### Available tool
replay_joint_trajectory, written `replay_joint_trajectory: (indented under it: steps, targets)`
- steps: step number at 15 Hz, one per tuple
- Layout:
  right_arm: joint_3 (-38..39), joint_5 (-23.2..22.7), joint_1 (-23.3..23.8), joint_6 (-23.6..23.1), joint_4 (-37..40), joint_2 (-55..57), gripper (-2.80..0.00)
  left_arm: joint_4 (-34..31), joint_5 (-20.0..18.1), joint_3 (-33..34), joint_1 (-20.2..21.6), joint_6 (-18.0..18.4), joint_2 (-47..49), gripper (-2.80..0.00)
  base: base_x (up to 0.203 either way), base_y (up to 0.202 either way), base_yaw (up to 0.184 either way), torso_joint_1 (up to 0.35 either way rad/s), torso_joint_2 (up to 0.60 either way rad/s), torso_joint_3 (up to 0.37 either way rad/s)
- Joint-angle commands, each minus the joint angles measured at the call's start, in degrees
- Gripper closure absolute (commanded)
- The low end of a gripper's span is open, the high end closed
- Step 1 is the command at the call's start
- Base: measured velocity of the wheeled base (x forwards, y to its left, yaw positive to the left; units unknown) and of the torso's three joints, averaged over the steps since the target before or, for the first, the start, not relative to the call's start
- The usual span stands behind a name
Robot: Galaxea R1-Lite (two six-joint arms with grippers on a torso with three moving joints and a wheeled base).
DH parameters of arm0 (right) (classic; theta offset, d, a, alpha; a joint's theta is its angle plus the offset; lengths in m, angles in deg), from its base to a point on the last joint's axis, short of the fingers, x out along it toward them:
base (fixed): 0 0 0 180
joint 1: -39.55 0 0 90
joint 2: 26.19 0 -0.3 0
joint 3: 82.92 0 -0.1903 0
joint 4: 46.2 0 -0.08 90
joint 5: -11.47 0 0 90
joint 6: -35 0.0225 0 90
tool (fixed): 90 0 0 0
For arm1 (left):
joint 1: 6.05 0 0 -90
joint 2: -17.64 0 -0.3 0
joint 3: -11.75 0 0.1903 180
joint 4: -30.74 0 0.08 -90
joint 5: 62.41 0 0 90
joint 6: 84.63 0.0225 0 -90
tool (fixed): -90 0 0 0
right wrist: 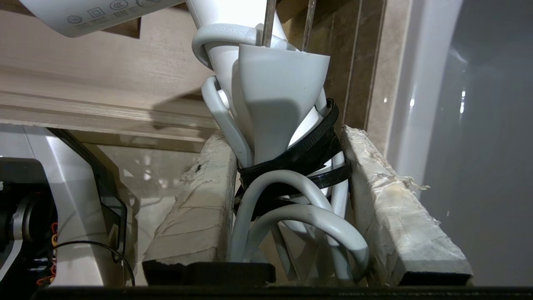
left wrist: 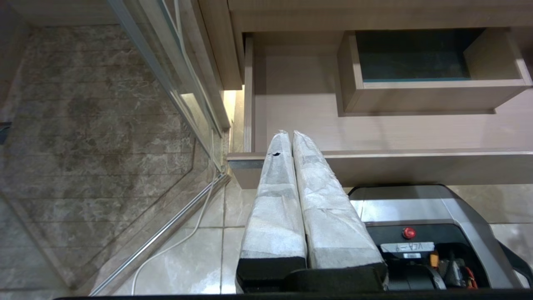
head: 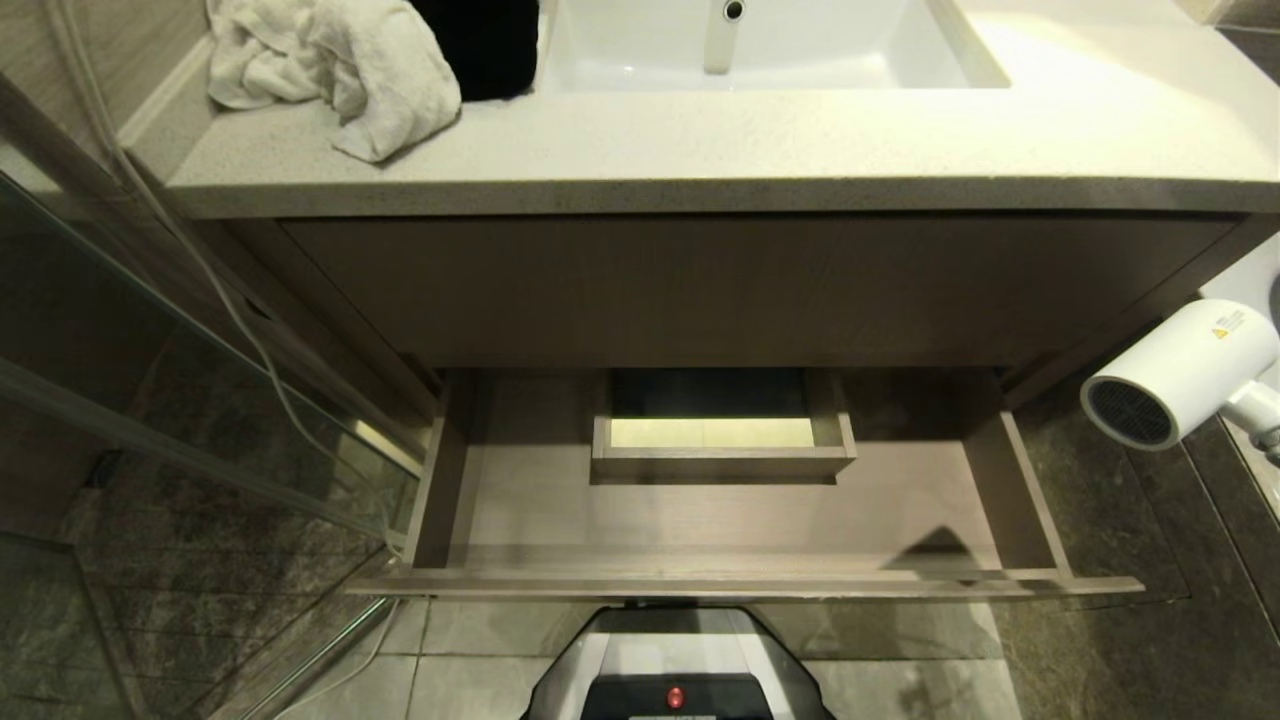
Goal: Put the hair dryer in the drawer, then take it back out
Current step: Put it into the drawer
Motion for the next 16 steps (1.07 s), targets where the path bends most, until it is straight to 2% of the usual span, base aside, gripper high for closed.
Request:
replay_joint_trajectory:
  steps: [1, 8, 12, 16]
  targets:
    - [0.7, -0.2, 0.0, 0.1, 0.1, -0.4, 0.0, 0.1, 0.0, 0.0, 0.0, 0.0, 0.0, 0.0, 0.0, 0.0, 0.0, -0.354, 0.54, 0.198]
    - [1.4, -0.1, -0.4, 0.4, 0.1, -0.9, 0.0, 0.1, 0.0, 0.0, 0.0, 0.0, -0.1, 0.0, 0.0, 0.0, 0.0, -0.335, 0.48, 0.15]
    - [2.4, -0.2, -1.0, 0.4, 1.0, -1.3, 0.0, 0.1, 0.0, 0.0, 0.0, 0.0, -0.1, 0.0, 0.0, 0.0, 0.0, -0.093, 0.41, 0.316]
    - [4.5, -0.2, -2.6, 0.1, 4.0, -1.6, 0.0, 0.1, 0.0, 0.0, 0.0, 0.0, -0.1, 0.0, 0.0, 0.0, 0.0, 0.023, 0.34, 0.347]
